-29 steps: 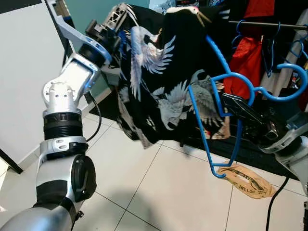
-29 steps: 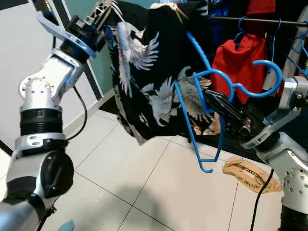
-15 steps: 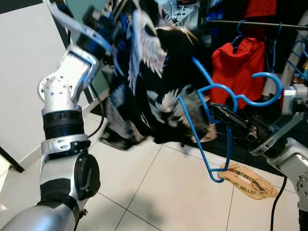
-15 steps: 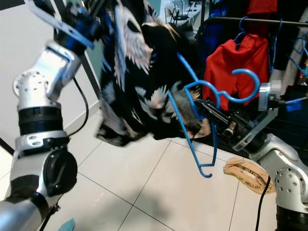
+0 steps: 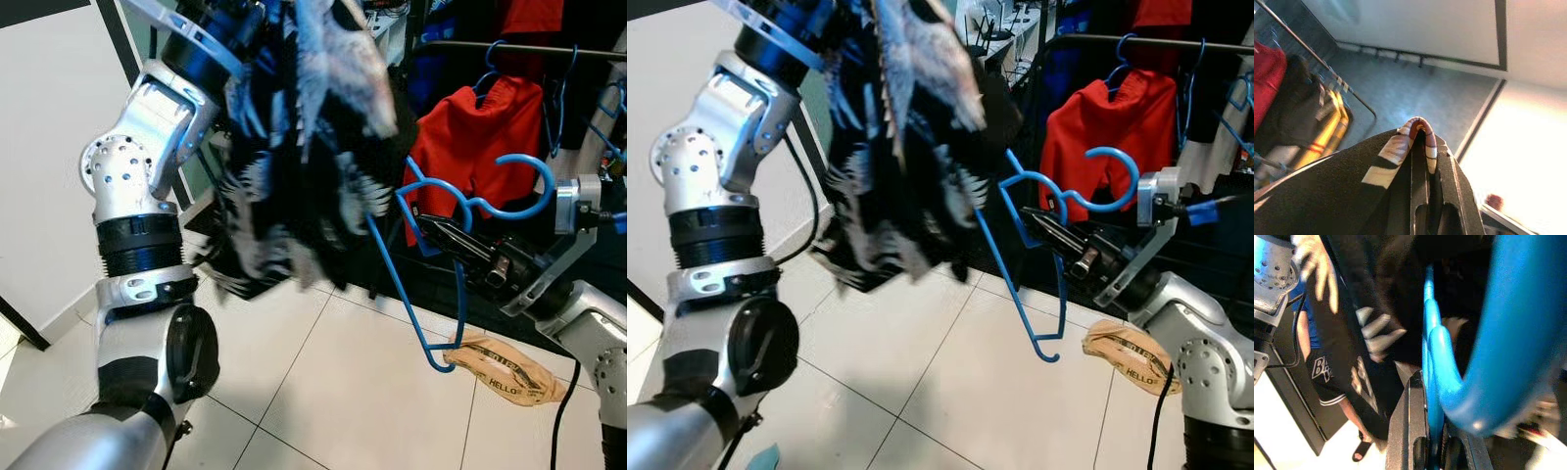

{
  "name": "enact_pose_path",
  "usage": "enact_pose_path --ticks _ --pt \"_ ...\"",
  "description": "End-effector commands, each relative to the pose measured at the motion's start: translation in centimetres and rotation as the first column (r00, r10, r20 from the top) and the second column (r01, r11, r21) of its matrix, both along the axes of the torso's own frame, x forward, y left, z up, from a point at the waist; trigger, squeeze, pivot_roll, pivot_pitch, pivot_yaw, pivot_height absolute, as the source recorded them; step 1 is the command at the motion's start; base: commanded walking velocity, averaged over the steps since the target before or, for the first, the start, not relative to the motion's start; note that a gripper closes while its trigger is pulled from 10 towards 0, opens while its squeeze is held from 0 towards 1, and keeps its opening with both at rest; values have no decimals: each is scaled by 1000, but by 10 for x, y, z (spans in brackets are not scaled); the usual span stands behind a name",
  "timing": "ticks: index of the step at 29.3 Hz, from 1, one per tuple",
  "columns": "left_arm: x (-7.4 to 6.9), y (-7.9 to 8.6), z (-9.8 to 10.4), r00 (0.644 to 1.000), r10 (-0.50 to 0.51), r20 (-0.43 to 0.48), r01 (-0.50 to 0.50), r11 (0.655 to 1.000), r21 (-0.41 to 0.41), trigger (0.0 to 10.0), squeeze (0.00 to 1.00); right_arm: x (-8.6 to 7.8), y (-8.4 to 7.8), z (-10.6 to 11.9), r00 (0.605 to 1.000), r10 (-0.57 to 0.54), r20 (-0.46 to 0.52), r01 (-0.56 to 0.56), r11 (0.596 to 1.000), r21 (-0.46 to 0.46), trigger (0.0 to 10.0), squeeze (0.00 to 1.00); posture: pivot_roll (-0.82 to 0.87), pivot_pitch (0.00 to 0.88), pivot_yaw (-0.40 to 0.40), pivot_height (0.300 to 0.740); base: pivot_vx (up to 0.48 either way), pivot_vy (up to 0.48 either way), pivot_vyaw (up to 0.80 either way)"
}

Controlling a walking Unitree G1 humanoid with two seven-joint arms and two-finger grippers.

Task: Hang hanger

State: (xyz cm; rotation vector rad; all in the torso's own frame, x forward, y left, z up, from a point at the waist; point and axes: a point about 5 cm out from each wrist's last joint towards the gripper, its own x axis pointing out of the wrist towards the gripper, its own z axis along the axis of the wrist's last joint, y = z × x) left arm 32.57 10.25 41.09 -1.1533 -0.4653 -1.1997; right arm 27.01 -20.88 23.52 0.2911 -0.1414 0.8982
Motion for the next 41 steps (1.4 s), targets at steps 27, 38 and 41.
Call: enact_pose_path --ticks 27,38,41 --pt "39 36 -43 914 319 -252 -306 948 90 902 0 -11 7 39 973 111 204 -149 972 182 10000 0 -16 7 105 740 0 0 0" --pt "53 42 -61 853 411 -322 -375 911 170 2784 0 -17 3 53 959 106 264 -170 958 233 10000 0 -17 12 111 740 0 0 0" --pt "56 40 -67 848 413 -332 -370 910 186 2588 0 -18 1 57 955 102 278 -173 954 246 10000 0 -19 12 112 740 0 0 0"
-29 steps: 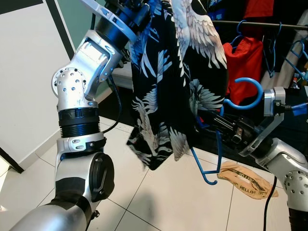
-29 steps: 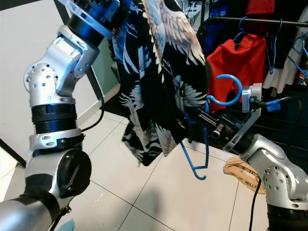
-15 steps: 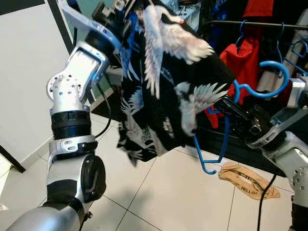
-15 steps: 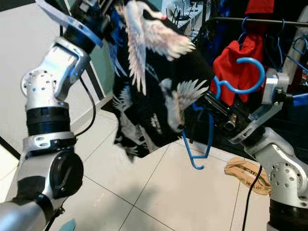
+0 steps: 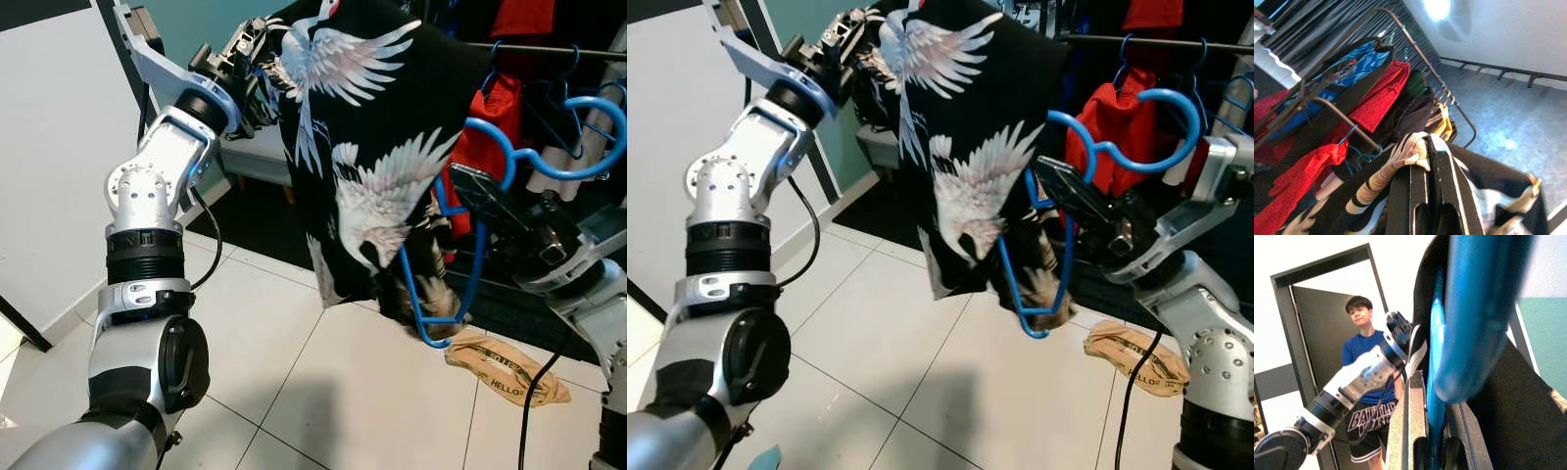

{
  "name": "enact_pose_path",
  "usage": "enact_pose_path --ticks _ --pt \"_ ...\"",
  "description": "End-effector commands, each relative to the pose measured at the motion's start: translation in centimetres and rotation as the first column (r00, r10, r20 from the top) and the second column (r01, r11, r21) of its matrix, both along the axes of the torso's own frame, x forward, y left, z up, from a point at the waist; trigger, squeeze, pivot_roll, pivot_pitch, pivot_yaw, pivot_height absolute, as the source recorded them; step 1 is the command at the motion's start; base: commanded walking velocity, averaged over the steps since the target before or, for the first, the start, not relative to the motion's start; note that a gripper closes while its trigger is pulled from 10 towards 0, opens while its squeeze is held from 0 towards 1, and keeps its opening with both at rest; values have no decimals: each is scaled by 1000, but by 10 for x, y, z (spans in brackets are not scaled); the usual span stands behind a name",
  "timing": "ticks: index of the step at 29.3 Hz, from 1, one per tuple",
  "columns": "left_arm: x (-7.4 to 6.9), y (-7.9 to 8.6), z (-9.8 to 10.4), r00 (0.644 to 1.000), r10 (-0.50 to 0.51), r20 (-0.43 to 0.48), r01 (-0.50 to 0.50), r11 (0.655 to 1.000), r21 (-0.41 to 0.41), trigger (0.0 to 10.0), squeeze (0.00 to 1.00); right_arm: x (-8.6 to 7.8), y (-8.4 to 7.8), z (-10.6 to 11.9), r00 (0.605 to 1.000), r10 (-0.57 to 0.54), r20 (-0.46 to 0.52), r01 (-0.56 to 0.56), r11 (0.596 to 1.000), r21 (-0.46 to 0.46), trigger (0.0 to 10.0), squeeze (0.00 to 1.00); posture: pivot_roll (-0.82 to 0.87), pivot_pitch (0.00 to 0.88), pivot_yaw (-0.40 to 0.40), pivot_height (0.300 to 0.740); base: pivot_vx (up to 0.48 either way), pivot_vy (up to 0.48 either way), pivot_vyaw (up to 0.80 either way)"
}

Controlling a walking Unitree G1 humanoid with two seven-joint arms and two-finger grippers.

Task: Hang hanger

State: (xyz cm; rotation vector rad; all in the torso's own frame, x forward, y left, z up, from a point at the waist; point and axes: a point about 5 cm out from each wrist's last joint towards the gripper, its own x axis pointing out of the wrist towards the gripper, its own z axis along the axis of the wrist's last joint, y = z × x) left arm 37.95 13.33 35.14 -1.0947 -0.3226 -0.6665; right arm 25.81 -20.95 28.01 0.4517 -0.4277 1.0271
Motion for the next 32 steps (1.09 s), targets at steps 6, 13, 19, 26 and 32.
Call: enact_pose_path --ticks 6,13,19,26,32 --pt "2 -1 -12 1000 -3 -21 4 1000 27 2392 0 -7 -1 16 997 14 82 -16 999 29 10000 0 -20 13 114 740 0 0 0" --pt "3 -8 -18 999 -13 -35 16 997 76 2353 0 -8 -3 19 995 15 95 -19 999 41 10000 0 -19 14 113 740 0 0 0" --pt "-14 -56 -54 982 -182 -57 189 882 433 2784 0 -7 -5 23 995 7 103 -13 998 57 10000 0 -19 17 108 740 0 0 0" --pt "-22 -68 -67 973 -227 -43 211 795 569 2471 0 -6 -6 24 995 0 98 -6 998 60 10000 0 -20 17 105 740 0 0 0" --pt "-24 -71 -69 972 -233 -34 208 779 591 2392 0 -4 -6 23 996 -7 88 2 999 54 10000 0 -22 15 103 740 0 0 0"
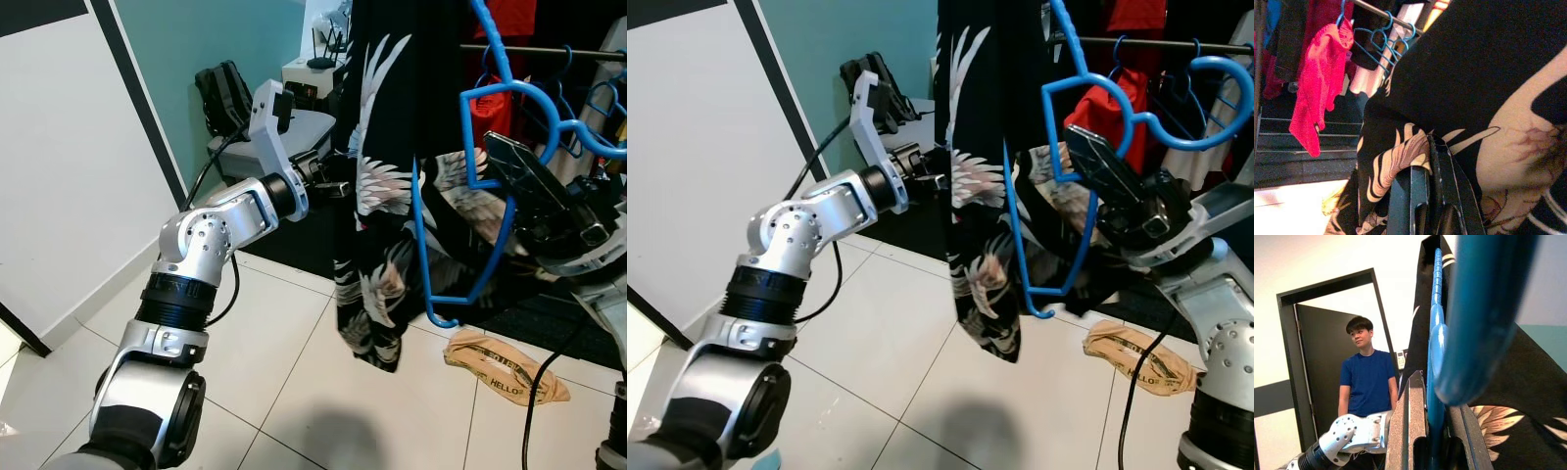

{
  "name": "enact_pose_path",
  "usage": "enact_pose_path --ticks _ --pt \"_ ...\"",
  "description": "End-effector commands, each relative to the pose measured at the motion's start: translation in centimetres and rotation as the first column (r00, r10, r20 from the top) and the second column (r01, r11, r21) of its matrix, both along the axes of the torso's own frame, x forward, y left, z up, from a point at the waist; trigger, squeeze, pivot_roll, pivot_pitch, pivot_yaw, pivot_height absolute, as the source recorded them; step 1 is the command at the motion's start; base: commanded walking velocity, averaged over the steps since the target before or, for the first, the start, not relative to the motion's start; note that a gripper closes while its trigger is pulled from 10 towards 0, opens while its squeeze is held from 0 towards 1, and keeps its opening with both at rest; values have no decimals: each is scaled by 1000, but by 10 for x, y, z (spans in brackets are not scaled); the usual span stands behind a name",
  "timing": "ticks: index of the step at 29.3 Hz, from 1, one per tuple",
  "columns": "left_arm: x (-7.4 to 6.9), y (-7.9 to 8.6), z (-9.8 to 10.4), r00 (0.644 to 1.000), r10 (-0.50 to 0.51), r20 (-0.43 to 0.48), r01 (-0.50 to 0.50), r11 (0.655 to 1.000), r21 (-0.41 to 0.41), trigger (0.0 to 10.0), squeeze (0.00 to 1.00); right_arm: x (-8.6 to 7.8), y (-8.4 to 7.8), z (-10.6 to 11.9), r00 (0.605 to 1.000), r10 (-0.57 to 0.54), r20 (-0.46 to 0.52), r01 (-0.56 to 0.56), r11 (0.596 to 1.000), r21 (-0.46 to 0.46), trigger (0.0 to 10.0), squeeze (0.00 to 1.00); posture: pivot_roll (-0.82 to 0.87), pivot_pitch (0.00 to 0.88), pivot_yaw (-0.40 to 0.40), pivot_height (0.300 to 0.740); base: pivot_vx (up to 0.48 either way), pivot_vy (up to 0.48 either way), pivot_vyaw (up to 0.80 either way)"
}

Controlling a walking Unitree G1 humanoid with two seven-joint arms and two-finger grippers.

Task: Hang hanger

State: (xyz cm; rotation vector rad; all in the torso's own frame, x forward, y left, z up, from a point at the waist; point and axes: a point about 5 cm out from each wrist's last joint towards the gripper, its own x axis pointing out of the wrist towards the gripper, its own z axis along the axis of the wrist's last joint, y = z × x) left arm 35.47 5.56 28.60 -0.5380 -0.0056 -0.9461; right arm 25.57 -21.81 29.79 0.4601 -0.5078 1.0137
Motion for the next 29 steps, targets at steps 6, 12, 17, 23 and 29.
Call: enact_pose_path --ticks 6,12,17,23,29 --pt "-17 -4 5 992 -124 28 126 990 -66 2118 0 9 1 -2 998 -49 -36 47 998 -49 10000 0 -31 11 103 740 0 0 0" --pt "-45 -16 15 935 -339 101 352 920 -172 2392 0 21 1 -11 987 -125 -106 111 986 -128 10000 0 -32 10 101 740 0 0 0" --pt "-62 -21 16 879 -434 196 464 874 -146 3098 0 38 -2 -11 968 -191 -161 154 964 -218 10000 0 -40 15 102 740 0 0 0" --pt "-76 -25 19 815 -507 280 554 824 -122 3255 0 53 0 0 960 -225 -168 146 911 -386 10000 0 -50 23 89 740 0 0 0" --pt "-82 -22 26 789 -528 314 591 792 -153 3255 0 69 -4 -1 914 -311 -262 137 843 -521 10000 0 -59 27 80 740 0 0 0"
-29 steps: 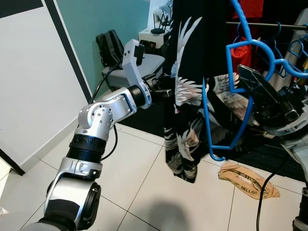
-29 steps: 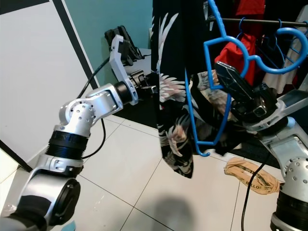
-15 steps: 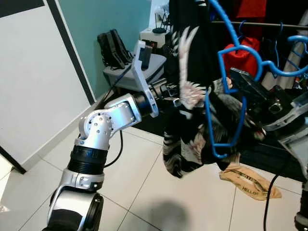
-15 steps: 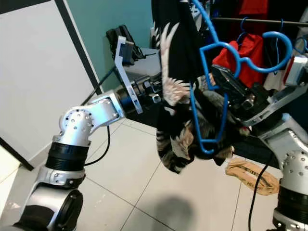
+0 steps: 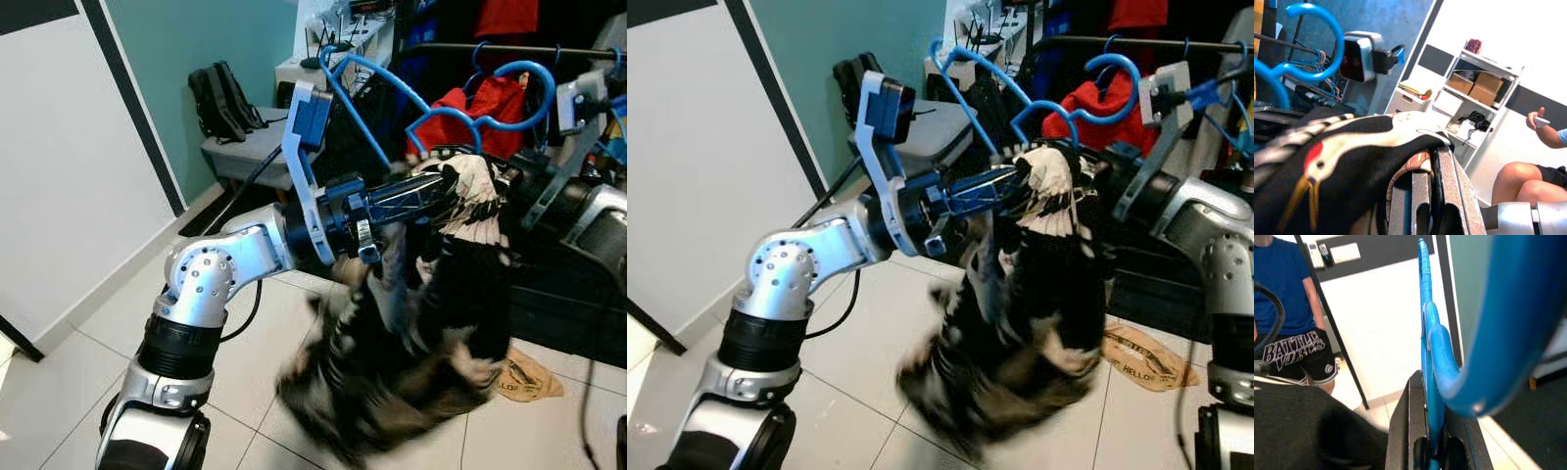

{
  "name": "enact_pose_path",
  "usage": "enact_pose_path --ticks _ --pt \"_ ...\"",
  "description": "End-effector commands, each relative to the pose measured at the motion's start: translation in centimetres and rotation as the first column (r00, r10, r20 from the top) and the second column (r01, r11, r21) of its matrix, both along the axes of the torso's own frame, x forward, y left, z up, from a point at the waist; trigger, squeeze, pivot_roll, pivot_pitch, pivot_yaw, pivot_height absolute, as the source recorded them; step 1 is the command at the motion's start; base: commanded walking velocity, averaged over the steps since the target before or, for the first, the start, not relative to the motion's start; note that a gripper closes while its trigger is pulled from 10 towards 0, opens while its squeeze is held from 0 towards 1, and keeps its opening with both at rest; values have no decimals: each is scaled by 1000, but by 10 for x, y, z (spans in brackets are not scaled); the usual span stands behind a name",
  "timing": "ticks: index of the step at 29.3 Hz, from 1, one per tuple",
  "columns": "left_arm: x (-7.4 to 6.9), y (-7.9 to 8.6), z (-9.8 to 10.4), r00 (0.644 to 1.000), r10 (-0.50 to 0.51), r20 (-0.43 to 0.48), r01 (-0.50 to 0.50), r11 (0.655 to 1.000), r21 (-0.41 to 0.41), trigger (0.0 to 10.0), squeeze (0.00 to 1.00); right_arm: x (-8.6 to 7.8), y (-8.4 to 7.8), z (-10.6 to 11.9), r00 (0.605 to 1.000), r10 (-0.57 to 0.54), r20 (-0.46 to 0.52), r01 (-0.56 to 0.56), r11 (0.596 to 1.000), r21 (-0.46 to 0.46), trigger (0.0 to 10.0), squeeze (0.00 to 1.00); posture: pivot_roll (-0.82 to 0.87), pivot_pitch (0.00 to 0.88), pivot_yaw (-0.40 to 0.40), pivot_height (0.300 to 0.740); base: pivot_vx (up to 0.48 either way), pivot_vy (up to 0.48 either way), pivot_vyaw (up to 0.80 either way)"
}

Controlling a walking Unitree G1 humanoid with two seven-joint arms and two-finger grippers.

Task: Hang hanger

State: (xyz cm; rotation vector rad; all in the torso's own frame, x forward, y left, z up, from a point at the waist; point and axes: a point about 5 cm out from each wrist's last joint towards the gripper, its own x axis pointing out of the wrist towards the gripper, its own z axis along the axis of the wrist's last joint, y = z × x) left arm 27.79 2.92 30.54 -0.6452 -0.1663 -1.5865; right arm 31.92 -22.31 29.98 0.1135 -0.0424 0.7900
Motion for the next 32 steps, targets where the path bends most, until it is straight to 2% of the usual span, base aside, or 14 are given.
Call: enact_pose_path --ticks 1,6,9,12,14,16,17,18,20,25,26,30,31,32 --pt "-6 5 6 999 -26 28 27 999 -36 3255 0 5 1 -3 999 -16 -52 14 999 -36 10000 0 -59 27 80 740 0 0 0" --pt "-9 11 15 999 -47 9 47 990 -133 3176 0 15 -9 -3 984 -93 -154 73 989 -128 10000 0 -71 36 65 740 0 0 0" --pt "-9 11 15 999 -47 9 47 990 -133 3176 0 15 -9 -3 984 -93 -154 73 989 -128 10000 0 -71 36 65 740 0 0 0" --pt "-3 19 23 1000 -2 2 3 981 -196 3059 0 15 -21 -8 979 -134 -153 112 983 -144 10000 0 -68 42 64 740 0 0 0" --pt "-3 19 23 1000 -2 2 3 981 -196 3059 0 15 -21 -8 979 -134 -153 112 983 -144 10000 0 -68 42 64 740 0 0 0" --pt "10 37 44 997 78 -3 -75 955 -288 2706 0 11 -48 -22 955 -252 -156 225 959 -171 10000 0 -61 51 72 740 0 0 0" --pt "10 37 44 997 78 -3 -75 955 -288 2706 0 11 -48 -22 955 -252 -156 225 959 -171 10000 0 -61 51 72 740 0 0 0" --pt "15 47 55 994 108 -5 -103 940 -326 2980 0 6 -60 -32 936 -306 -172 272 942 -194 10000 0 -62 48 76 740 0 0 0" --pt "17 53 64 992 126 10 -115 930 -348 2824 0 1 -72 -41 916 -355 -189 315 925 -213 10000 0 -60 48 76 740 0 0 0" --pt "17 59 73 989 137 46 -112 927 -359 2824 0 -7 -86 -51 891 -403 -210 361 908 -215 10000 0 -55 46 79 740 0 0 0" --pt "16 61 76 986 133 105 -89 935 -344 3098 0 -15 -90 -56 901 -382 -207 347 919 -187 10000 0 -55 40 85 740 0 0 0" --pt "14 63 78 982 116 150 -60 941 -334 3098 0 -24 -91 -61 919 -342 -197 311 935 -173 10000 0 -54 40 88 740 0 0 0" --pt "12 67 81 974 88 207 -17 946 -323 3882 0 -39 -81 -70 954 -222 -201 192 968 -160 10000 0 -57 37 95 740 0 0 0" --pt "12 67 81 974 88 207 -17 946 -323 3882 0 -39 -81 -70 954 -222 -201 192 968 -160 10000 0 -57 37 95 740 0 0 0"
